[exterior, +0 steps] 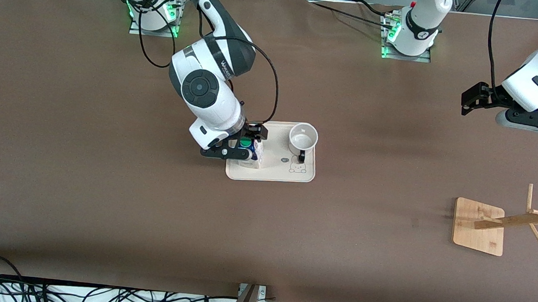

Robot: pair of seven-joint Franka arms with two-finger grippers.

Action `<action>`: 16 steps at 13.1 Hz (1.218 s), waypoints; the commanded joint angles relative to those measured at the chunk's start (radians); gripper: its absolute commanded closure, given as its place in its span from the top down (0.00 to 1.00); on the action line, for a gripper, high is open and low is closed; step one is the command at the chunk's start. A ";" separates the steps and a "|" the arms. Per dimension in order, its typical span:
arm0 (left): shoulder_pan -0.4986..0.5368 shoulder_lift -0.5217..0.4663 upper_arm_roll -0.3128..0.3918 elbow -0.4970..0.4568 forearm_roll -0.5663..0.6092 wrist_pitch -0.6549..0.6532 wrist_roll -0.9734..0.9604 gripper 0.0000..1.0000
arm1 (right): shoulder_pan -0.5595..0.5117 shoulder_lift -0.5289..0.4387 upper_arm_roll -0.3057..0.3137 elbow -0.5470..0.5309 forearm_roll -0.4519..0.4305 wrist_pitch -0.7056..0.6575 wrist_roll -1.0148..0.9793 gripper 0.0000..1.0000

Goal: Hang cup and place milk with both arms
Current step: 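Close the right gripper on the milk carton's top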

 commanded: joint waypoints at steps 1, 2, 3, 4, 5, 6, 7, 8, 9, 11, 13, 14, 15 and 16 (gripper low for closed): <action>-0.004 0.011 -0.001 0.032 0.002 -0.025 -0.008 1.00 | -0.005 0.015 0.003 0.006 0.011 0.005 -0.012 1.00; -0.004 0.011 -0.001 0.032 0.002 -0.025 -0.008 1.00 | -0.007 0.035 0.004 0.008 0.013 0.003 -0.033 1.00; -0.005 0.011 -0.001 0.032 0.002 -0.025 -0.006 1.00 | -0.004 0.042 0.004 0.006 0.013 0.003 -0.042 1.00; -0.005 0.011 -0.001 0.032 0.002 -0.027 -0.006 1.00 | -0.005 0.045 0.004 0.006 0.013 0.003 -0.044 1.00; -0.005 0.011 -0.001 0.032 0.002 -0.030 -0.006 1.00 | -0.005 0.048 0.004 0.006 0.011 0.003 -0.044 1.00; -0.004 0.011 -0.001 0.032 0.002 -0.030 -0.006 1.00 | -0.007 0.049 0.004 0.005 0.013 0.003 -0.044 1.00; -0.005 0.011 -0.001 0.032 0.002 -0.030 -0.009 1.00 | -0.007 0.051 0.004 0.006 0.014 0.005 -0.042 1.00; -0.004 0.014 0.001 0.030 0.001 -0.030 -0.009 1.00 | -0.007 0.049 0.004 0.006 0.014 0.005 -0.041 1.00; -0.007 0.019 0.001 0.032 -0.001 -0.030 -0.008 1.00 | -0.007 0.049 0.004 0.006 0.014 0.005 -0.038 0.93; -0.004 0.019 0.001 0.032 -0.004 -0.030 0.001 1.00 | -0.005 0.045 0.004 0.006 0.013 0.005 -0.036 0.43; -0.007 0.019 -0.001 0.032 -0.005 -0.030 -0.009 1.00 | -0.005 0.046 0.004 0.006 0.013 0.005 -0.038 0.36; -0.007 0.019 -0.001 0.032 -0.005 -0.030 -0.009 1.00 | -0.005 0.046 0.004 0.006 0.013 0.005 -0.039 0.35; -0.007 0.019 -0.001 0.032 -0.005 -0.030 -0.008 1.00 | -0.005 0.045 0.004 0.008 0.013 0.006 -0.039 0.35; -0.007 0.017 -0.001 0.032 -0.005 -0.030 -0.008 1.00 | -0.005 0.042 0.006 0.009 0.013 0.005 -0.041 0.35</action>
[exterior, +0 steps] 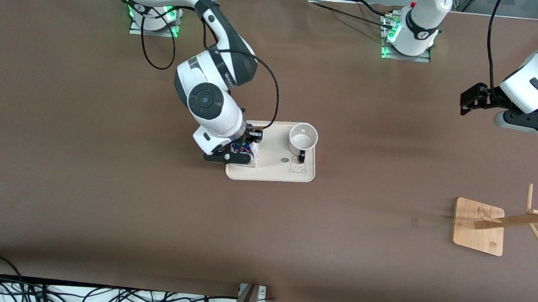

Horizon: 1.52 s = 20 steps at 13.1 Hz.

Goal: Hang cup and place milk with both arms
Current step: 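Carry the milk carton off the tray with the right gripper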

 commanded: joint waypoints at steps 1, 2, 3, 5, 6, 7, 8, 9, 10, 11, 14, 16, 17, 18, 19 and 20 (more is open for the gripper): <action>-0.005 0.011 -0.001 0.032 -0.005 -0.023 -0.008 1.00 | -0.004 -0.012 0.007 0.012 0.013 -0.003 -0.019 0.35; -0.005 0.013 -0.001 0.032 -0.005 -0.023 -0.009 1.00 | -0.002 -0.013 0.009 0.027 0.014 -0.009 -0.011 0.35; -0.005 0.013 -0.001 0.032 -0.005 -0.023 -0.008 1.00 | 0.002 -0.018 0.010 0.030 0.016 -0.015 -0.008 0.36; -0.005 0.011 -0.002 0.032 -0.004 -0.026 -0.008 1.00 | 0.007 -0.061 0.012 0.030 0.013 -0.076 -0.005 0.36; -0.005 0.011 -0.007 0.032 -0.004 -0.029 -0.008 1.00 | 0.007 -0.099 0.010 0.032 0.004 -0.134 -0.008 0.36; -0.005 0.011 -0.007 0.032 -0.004 -0.029 -0.008 1.00 | 0.001 -0.140 0.001 0.032 0.001 -0.194 -0.016 0.36; -0.005 0.011 -0.007 0.032 -0.004 -0.031 -0.006 1.00 | -0.010 -0.183 -0.017 0.032 -0.001 -0.254 -0.023 0.36; -0.004 0.011 -0.007 0.032 -0.005 -0.031 -0.005 1.00 | -0.017 -0.218 -0.058 0.032 0.000 -0.315 -0.031 0.36; -0.004 0.011 -0.007 0.032 -0.004 -0.031 -0.002 1.00 | -0.019 -0.245 -0.106 0.035 0.000 -0.374 -0.055 0.36; -0.004 0.011 -0.007 0.032 -0.004 -0.031 -0.002 1.00 | -0.017 -0.266 -0.158 0.050 0.000 -0.421 -0.098 0.36; -0.005 0.011 -0.010 0.033 -0.001 -0.031 -0.005 1.00 | -0.019 -0.279 -0.333 0.124 0.000 -0.552 -0.310 0.37; -0.008 0.011 -0.017 0.038 -0.004 -0.033 -0.011 1.00 | -0.033 -0.279 -0.425 0.135 0.005 -0.592 -0.452 0.37; -0.010 0.014 -0.040 0.059 0.001 -0.042 -0.017 1.00 | -0.048 -0.279 -0.451 0.135 0.004 -0.595 -0.502 0.37; -0.010 0.024 -0.063 0.073 0.002 -0.061 -0.041 1.00 | -0.072 -0.274 -0.462 0.133 0.007 -0.603 -0.513 0.37; -0.010 0.031 -0.079 0.081 0.004 -0.066 -0.086 1.00 | -0.108 -0.266 -0.462 0.126 0.008 -0.612 -0.513 0.37; -0.010 0.033 -0.088 0.082 0.004 -0.066 -0.119 1.00 | -0.135 -0.262 -0.462 0.121 0.008 -0.638 -0.514 0.37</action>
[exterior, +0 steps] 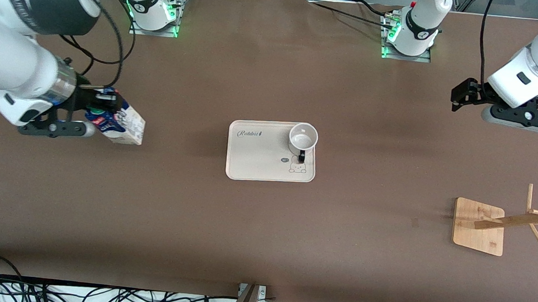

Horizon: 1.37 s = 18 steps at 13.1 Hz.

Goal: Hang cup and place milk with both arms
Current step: 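Lower the carton to the table while the left gripper reaches the mug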

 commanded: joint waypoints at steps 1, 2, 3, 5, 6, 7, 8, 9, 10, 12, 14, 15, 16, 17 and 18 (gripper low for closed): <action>-0.002 0.029 -0.029 0.052 0.004 -0.033 -0.071 1.00 | -0.071 0.042 0.000 0.011 0.001 -0.075 -0.025 0.37; -0.003 0.029 -0.034 0.050 0.002 -0.033 -0.072 1.00 | -0.085 0.055 0.000 0.005 -0.002 -0.098 -0.040 0.37; -0.003 0.030 -0.045 0.050 -0.001 -0.032 -0.074 1.00 | -0.104 0.069 0.000 -0.009 -0.002 -0.122 -0.051 0.37; -0.005 0.085 -0.104 0.050 0.004 -0.030 -0.069 1.00 | -0.146 0.075 0.002 -0.045 0.003 -0.113 -0.082 0.38; -0.005 0.137 -0.129 0.061 0.014 -0.029 -0.065 1.00 | -0.157 0.091 0.000 -0.058 0.004 -0.091 -0.106 0.38; -0.006 0.171 -0.141 0.082 0.033 -0.029 -0.060 1.00 | -0.164 0.106 0.002 -0.075 0.004 -0.059 -0.125 0.38; -0.006 0.191 -0.157 0.093 0.031 -0.029 -0.068 1.00 | -0.164 0.111 0.002 -0.108 0.001 -0.010 -0.137 0.39; -0.014 0.215 -0.169 0.096 0.028 -0.026 -0.078 1.00 | -0.163 0.109 0.000 -0.149 -0.002 0.039 -0.152 0.39; -0.050 0.269 -0.177 0.102 0.031 -0.026 -0.110 1.00 | -0.163 0.109 0.002 -0.179 -0.002 0.079 -0.155 0.40; -0.077 0.355 -0.177 0.121 0.027 -0.018 -0.213 1.00 | -0.161 0.111 0.003 -0.238 0.000 0.152 -0.157 0.40; -0.155 0.450 -0.174 0.199 0.027 0.025 -0.349 1.00 | -0.157 0.111 0.005 -0.283 0.003 0.202 -0.157 0.40; -0.184 0.496 -0.174 0.234 0.027 0.043 -0.399 1.00 | -0.157 0.109 0.005 -0.302 0.003 0.217 -0.157 0.40; -0.222 0.530 -0.168 0.260 0.028 0.065 -0.449 1.00 | -0.157 0.108 0.006 -0.321 0.003 0.234 -0.157 0.40; -0.230 0.554 -0.166 0.267 0.018 0.110 -0.480 1.00 | -0.155 0.103 0.006 -0.346 0.003 0.260 -0.160 0.40; -0.233 0.571 -0.166 0.265 0.015 0.167 -0.514 1.00 | -0.155 0.097 0.006 -0.370 0.003 0.291 -0.174 0.40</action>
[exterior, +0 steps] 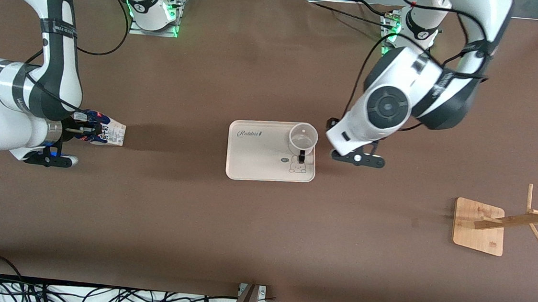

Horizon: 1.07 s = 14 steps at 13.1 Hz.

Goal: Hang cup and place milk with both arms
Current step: 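Release the carton with the right gripper while the left gripper grasps the mug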

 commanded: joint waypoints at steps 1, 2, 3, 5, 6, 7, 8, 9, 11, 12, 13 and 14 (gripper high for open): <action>-0.025 0.081 0.002 0.069 0.009 0.080 -0.100 1.00 | 0.004 -0.041 0.004 -0.090 0.003 0.079 -0.028 0.40; -0.058 0.106 0.001 0.069 0.014 0.115 -0.158 1.00 | 0.004 -0.041 0.004 -0.104 0.001 0.101 -0.030 0.40; -0.106 0.129 0.005 0.069 0.023 0.155 -0.234 1.00 | 0.005 -0.043 0.004 -0.115 -0.002 0.113 -0.030 0.40; -0.157 0.152 0.008 0.055 0.063 0.223 -0.284 1.00 | 0.007 -0.049 0.004 -0.141 -0.002 0.150 -0.030 0.40; -0.167 0.173 0.007 0.049 0.095 0.237 -0.289 1.00 | 0.007 -0.049 0.005 -0.149 -0.002 0.165 -0.030 0.40; -0.191 0.190 0.007 0.047 0.115 0.246 -0.289 1.00 | 0.007 -0.047 0.005 -0.149 -0.002 0.171 -0.030 0.49; -0.200 0.203 0.007 0.043 0.138 0.270 -0.290 1.00 | 0.007 -0.046 0.005 -0.143 0.004 0.170 -0.028 0.99; -0.205 0.215 0.007 0.035 0.146 0.278 -0.293 1.00 | 0.005 -0.046 0.004 -0.137 0.006 0.164 -0.028 1.00; -0.225 0.221 0.010 0.012 0.146 0.280 -0.294 0.99 | 0.004 -0.064 0.001 -0.118 0.004 0.136 -0.030 1.00; -0.224 0.227 0.008 0.009 0.148 0.280 -0.294 0.81 | 0.004 -0.088 -0.001 -0.106 0.004 0.088 -0.028 1.00; -0.225 0.239 0.008 0.009 0.146 0.280 -0.294 0.62 | 0.002 -0.108 -0.002 -0.088 0.006 0.034 -0.022 1.00; -0.225 0.252 0.007 0.013 0.144 0.280 -0.295 0.50 | 0.001 -0.124 -0.013 -0.060 0.003 -0.011 -0.021 1.00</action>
